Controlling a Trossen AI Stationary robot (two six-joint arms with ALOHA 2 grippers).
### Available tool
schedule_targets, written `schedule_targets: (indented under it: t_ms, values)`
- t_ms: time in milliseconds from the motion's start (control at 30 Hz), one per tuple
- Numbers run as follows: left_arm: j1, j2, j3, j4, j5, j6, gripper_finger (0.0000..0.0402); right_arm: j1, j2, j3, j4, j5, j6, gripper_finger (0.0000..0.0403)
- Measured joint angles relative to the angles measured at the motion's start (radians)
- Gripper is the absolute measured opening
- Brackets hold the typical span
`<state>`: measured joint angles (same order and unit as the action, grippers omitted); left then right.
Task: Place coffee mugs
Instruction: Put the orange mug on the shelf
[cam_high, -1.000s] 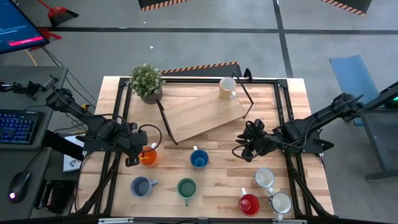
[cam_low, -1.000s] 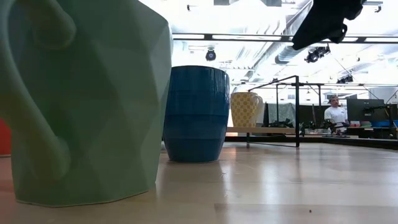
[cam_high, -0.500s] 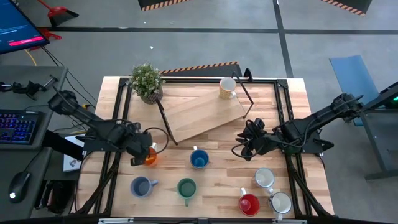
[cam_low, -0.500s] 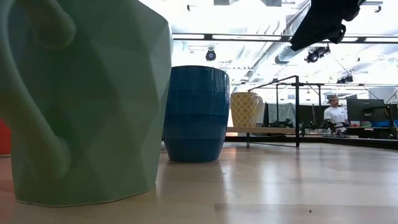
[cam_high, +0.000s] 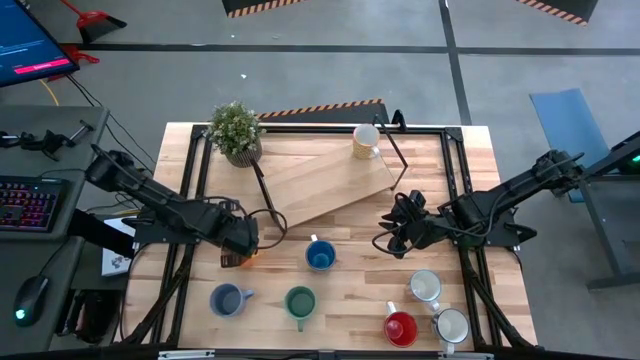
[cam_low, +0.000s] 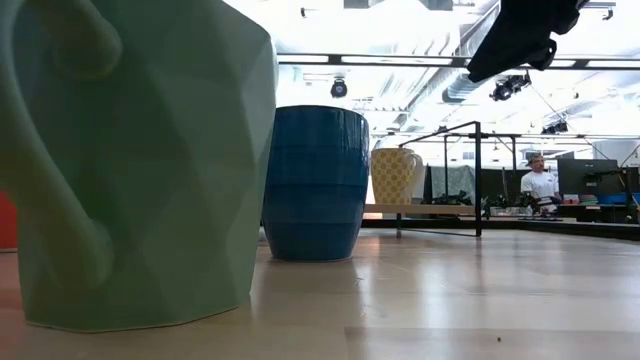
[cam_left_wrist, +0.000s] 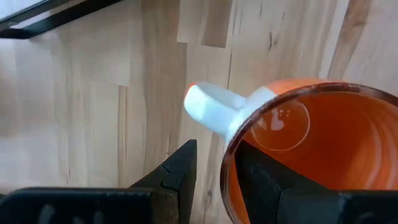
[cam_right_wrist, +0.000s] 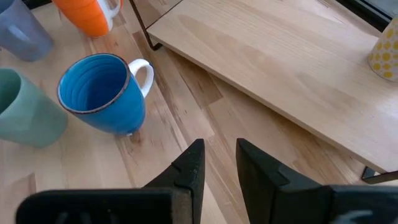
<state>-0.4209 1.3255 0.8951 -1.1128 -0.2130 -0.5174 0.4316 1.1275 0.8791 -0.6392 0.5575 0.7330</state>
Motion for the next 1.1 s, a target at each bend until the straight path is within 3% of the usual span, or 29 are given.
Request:
schedule_targets:
  t_ms: [500,600,733,1100]
  values:
    - [0.035,0.046,0.0,0.044,0.055,0.058,0.0096,0.0,0.0,0.0,-0.005,-0.008,0.0,0.0073]
    - [0.035,0.046,0.0,0.044,0.055,0.056,0.0074,0.0,0.0,0.0,-0.007,-0.008,0.0,0.0073]
    - [0.036,0.044,0.001,0.035,0.061,0.01,0.0014,0.0,0.0,0.0,-0.009,-0.008,0.0,0.0073]
    - [0.05,0.028,0.04,-0.03,0.063,-0.057,0.0004,0.0,0.0,0.0,-0.029,-0.008,0.0,0.0073]
